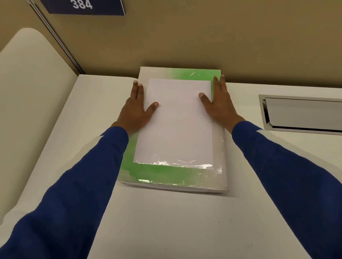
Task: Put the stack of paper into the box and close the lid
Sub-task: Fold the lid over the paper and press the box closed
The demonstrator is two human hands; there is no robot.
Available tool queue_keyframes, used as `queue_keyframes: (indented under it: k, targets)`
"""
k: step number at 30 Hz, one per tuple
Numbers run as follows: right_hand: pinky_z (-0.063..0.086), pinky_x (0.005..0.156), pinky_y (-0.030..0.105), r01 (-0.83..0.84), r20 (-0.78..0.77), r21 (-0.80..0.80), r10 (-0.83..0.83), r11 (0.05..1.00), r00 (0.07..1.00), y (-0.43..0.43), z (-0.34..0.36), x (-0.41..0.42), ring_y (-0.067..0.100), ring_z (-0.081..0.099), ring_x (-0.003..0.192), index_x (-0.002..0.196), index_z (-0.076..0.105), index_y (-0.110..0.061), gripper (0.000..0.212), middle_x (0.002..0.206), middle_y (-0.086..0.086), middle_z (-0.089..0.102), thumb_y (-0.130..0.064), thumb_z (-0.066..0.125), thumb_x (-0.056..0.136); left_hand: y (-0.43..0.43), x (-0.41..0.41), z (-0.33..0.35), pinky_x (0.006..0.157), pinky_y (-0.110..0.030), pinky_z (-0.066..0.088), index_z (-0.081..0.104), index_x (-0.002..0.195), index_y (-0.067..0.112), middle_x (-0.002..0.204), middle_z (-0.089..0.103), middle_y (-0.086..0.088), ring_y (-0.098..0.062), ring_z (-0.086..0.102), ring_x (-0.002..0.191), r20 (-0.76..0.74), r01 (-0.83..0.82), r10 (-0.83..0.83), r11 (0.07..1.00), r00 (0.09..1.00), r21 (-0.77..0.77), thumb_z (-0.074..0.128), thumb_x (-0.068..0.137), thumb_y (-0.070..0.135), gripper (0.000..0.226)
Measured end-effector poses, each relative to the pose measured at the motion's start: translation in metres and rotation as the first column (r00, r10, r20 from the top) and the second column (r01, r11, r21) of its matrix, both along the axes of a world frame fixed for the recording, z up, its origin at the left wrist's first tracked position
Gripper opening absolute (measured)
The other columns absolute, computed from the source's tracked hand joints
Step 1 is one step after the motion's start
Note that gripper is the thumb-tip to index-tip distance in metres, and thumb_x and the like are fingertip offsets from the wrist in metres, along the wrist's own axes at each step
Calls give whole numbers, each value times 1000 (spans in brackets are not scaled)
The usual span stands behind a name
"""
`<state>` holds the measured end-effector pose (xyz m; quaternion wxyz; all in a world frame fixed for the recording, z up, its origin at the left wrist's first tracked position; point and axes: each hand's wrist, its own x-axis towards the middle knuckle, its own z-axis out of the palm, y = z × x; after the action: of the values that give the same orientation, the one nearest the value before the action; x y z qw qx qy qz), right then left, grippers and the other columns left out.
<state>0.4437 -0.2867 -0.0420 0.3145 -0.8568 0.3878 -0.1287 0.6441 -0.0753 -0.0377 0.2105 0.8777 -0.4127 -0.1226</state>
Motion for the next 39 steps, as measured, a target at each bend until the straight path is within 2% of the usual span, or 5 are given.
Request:
queue_keyframes:
  k: [4,8,13,28,39]
  targets:
    - [35,117,42,235,131,92,-246,968,960,14,4,-26,34,40,143,155,33,-2,61,155,20,39,-31,51,104,12,-7,5,103,-45,44,30,154,7,144,43,-18,-38,47,130,-67,-240,235,967,970,-87,55,98,50,76]
    - [46,73,34,284,10,86,-286,955,958,67,-11,-69,33,62,95,115,62,-7,43,106,16,61,-44,47,99,43,-25,-7,78,-37,43,55,124,2,118,56,-19,-37,59,103,-105,-346,345,938,933,12,48,100,52,56]
    - [52,91,41,336,-20,46,-335,941,942,102,-15,-82,32,56,106,133,56,-8,44,119,17,55,-41,43,106,58,-37,-13,71,-37,38,51,97,3,102,57,-19,-33,53,86,-83,-391,390,920,917,7,39,105,46,44]
    - [42,106,49,274,-219,161,-237,948,947,102,28,-110,39,48,134,155,32,-11,75,149,17,47,-62,37,100,78,-67,13,97,-50,46,49,129,1,131,53,-21,-43,54,119,-133,-401,409,912,903,85,37,103,54,61]
    - [40,102,48,190,-283,6,-181,982,942,167,46,-217,39,47,129,150,37,-8,70,140,19,51,-60,36,102,135,-179,18,98,-51,39,27,156,6,140,44,-21,-40,45,121,209,-351,339,936,917,22,41,100,57,76]
